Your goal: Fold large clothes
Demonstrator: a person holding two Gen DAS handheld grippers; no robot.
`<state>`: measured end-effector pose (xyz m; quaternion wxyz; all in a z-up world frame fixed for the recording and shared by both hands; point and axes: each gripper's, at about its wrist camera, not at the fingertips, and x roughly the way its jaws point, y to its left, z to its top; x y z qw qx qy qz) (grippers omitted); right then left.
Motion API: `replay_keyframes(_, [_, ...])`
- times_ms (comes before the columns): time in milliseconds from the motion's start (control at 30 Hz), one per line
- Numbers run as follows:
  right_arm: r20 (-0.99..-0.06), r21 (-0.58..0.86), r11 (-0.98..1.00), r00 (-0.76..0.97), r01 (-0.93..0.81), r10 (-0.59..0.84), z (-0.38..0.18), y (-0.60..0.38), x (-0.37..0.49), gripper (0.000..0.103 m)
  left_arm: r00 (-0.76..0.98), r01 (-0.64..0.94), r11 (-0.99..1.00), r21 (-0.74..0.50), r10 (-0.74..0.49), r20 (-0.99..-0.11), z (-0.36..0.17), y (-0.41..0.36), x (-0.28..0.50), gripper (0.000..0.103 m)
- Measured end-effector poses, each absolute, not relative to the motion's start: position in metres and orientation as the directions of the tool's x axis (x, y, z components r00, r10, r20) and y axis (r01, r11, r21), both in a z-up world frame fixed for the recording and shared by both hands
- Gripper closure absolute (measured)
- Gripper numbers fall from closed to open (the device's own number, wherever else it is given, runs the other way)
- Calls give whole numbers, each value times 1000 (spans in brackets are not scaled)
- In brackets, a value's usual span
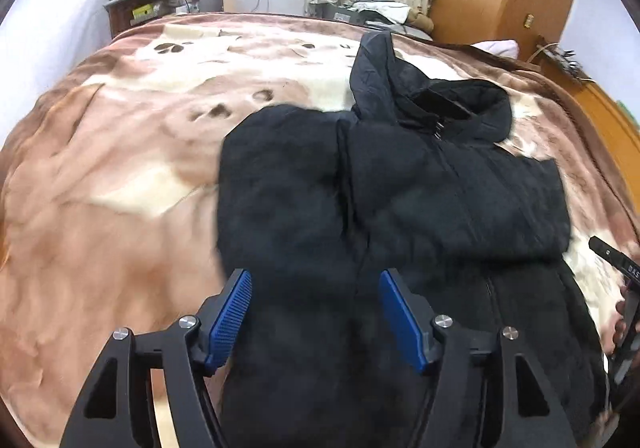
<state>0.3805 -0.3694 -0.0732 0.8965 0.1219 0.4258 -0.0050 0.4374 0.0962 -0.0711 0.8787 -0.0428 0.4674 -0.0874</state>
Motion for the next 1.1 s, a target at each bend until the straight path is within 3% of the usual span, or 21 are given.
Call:
replay_keyframes(367, [-833, 270, 954, 529, 132, 163, -92, -400, 213, 25, 390, 89, 959, -268, -281, -877, -94, 156, 277, 30])
replay_keyframes(667, [-869, 315, 943, 432, 111, 240, -133, -391, 195, 25, 296, 24, 924, -382, -372, -880, -140, 147, 268, 29])
replay_keyframes(800, [-898, 325, 935, 358, 144, 257, -151, -385, 202, 25, 277, 71, 954, -290, -298, -914, -144, 124, 272, 30])
replay_keyframes(833, [-894, 336, 930, 361, 152, 264, -152, -384, 202, 25, 276, 84, 959, -269, -282, -919, -143, 119, 272, 35])
replay_keyframes(900, [-888, 339, 928, 377, 154, 262, -151, -381, 199, 46, 276, 93, 963, -252, -268, -923, -141, 114, 271, 44])
replay_keyframes(933, [-887, 334, 930, 384, 151, 257, -150, -377, 197, 49, 273, 104, 963, -249, -268, -924, -140, 111, 269, 53])
replay_keyframes(1000, [-888, 300, 943, 403, 145, 221, -144, -372, 192, 69, 285, 119, 962, -247, -272, -919, -134, 107, 265, 68])
replay_keyframes(1067, [-871, 322, 936, 431, 141, 235, -134, -371, 185, 78, 305, 136, 960, -246, -277, -911, -124, 104, 257, 83])
replay_keyframes(1100, [-865, 335, 932, 438, 139, 245, -130, -371, 184, 83, 318, 142, 959, -244, -278, -906, -119, 103, 254, 85])
